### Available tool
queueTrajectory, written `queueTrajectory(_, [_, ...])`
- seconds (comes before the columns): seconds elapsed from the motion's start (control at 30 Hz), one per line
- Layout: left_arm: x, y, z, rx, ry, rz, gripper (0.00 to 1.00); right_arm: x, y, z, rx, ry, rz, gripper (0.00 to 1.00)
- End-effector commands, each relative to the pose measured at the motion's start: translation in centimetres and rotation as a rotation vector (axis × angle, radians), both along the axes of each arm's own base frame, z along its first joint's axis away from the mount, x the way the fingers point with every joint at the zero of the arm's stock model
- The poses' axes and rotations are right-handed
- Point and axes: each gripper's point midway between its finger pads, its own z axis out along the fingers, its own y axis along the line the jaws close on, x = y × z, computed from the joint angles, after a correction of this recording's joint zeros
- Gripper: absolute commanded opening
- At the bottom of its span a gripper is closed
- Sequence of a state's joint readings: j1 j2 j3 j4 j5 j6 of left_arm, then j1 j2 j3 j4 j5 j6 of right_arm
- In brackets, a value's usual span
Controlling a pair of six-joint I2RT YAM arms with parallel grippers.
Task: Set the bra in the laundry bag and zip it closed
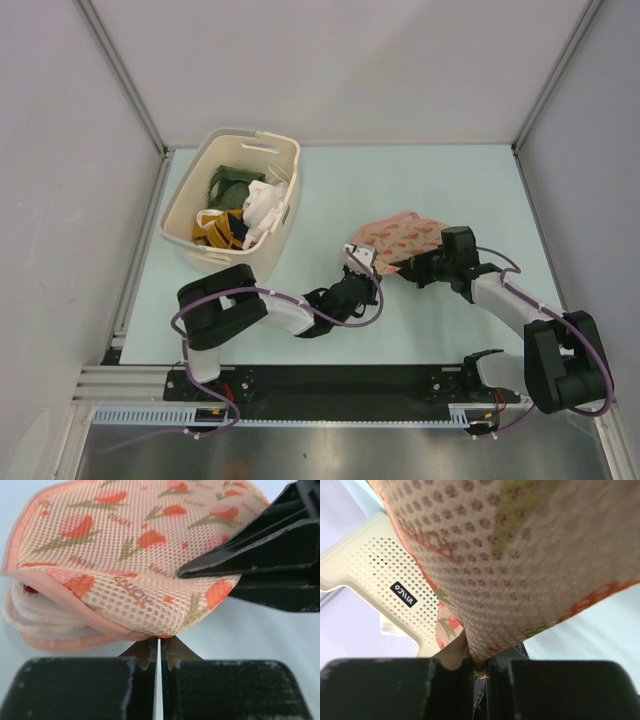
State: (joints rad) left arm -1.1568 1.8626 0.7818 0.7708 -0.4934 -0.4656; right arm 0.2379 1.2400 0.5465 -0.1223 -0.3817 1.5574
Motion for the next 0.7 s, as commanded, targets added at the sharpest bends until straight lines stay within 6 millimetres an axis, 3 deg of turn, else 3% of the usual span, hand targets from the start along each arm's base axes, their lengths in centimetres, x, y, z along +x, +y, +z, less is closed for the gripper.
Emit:
queueTrajectory(0.0, [0.1,0.8,0.5,0.034,0.027,0.026,0.00,1.1,-1.2,0.6,-0.061,-0.051,0.009,0.10])
queueTrajectory(0.2, [-2.2,2.5,-2.8,0.117,0.159,-0.078,0.00,1.6,-4.6,0.0,-0.254,-0.083,0.089,0.09])
queueTrajectory(0.3, [-3.6,1.4,-4.0,0.168,0.223,-0.197,0.00,1.6,-5.9,-0.9,-0.296,-0.091,0.145,0.08])
queueTrajectory(0.43, [-5.6,-0.3,-3.9,0.160,0.271,-0.347,0.00,2.1,-7.8,-1.8,-0.384,-0.117,0.277,0.10])
queueTrajectory(0.57, [-8.7,-2.5,-3.9,0.125,0.376,-0.539,0.00,2.8,-9.0,-4.1,-0.483,-0.160,0.474,0.19])
queueTrajectory(0.67, [-9.3,-3.8,-3.1,0.043,0.399,-0.568,0.00,2.6,-8.4,-6.2,-0.419,-0.137,0.551,0.29])
